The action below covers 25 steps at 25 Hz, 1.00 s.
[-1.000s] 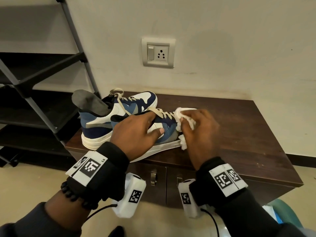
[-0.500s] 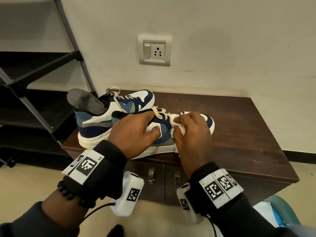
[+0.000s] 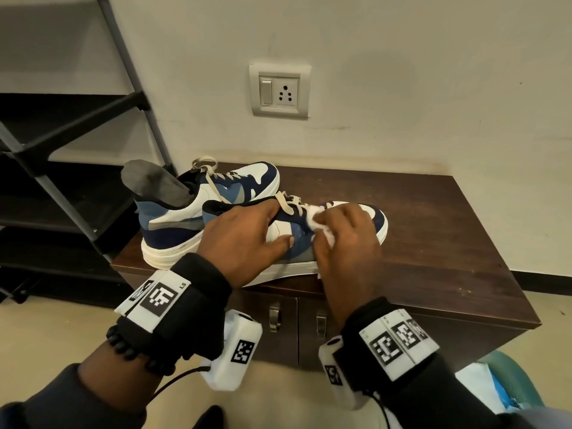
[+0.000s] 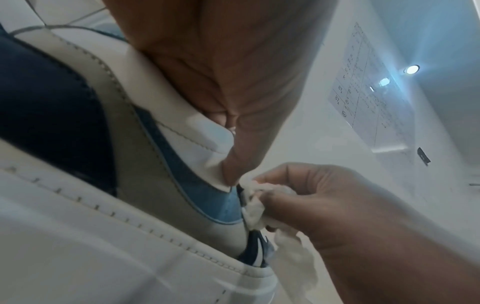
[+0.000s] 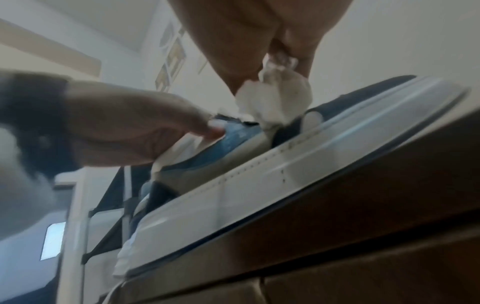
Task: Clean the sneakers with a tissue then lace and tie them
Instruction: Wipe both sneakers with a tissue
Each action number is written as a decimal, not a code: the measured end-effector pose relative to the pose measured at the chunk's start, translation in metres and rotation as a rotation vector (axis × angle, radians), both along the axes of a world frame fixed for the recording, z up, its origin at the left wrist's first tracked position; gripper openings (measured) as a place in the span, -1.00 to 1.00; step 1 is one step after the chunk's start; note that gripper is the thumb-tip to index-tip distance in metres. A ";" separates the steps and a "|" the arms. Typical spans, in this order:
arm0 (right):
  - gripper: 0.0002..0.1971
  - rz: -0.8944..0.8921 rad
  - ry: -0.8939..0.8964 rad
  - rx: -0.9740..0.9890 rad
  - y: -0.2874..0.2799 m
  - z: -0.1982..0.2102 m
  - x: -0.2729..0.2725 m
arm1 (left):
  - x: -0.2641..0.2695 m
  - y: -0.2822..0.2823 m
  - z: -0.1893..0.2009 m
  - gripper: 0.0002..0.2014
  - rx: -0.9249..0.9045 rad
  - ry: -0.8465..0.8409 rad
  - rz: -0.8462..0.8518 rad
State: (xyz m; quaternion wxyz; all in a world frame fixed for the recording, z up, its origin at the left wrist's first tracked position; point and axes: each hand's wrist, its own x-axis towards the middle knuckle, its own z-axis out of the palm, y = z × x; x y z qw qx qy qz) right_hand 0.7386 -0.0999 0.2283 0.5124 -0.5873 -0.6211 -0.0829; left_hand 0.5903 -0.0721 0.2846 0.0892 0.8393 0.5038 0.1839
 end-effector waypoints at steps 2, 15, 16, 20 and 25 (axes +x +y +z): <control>-0.80 0.008 0.059 0.002 0.003 0.000 0.007 | -0.001 0.001 0.000 -0.77 -0.001 0.012 -0.010; -0.76 0.095 -0.180 -0.065 -0.029 -0.030 -0.014 | 0.001 0.004 0.000 -0.74 -0.019 0.121 -0.010; -0.76 0.119 -0.227 -0.070 -0.030 -0.033 -0.014 | 0.000 0.005 -0.001 -0.72 -0.016 0.123 -0.018; -0.88 0.210 -0.255 -0.059 -0.029 -0.030 -0.004 | -0.001 0.009 -0.002 -0.72 -0.023 0.106 -0.039; -0.79 0.270 -0.396 -0.173 -0.039 -0.041 -0.017 | 0.001 0.007 -0.003 -0.81 0.008 0.110 -0.002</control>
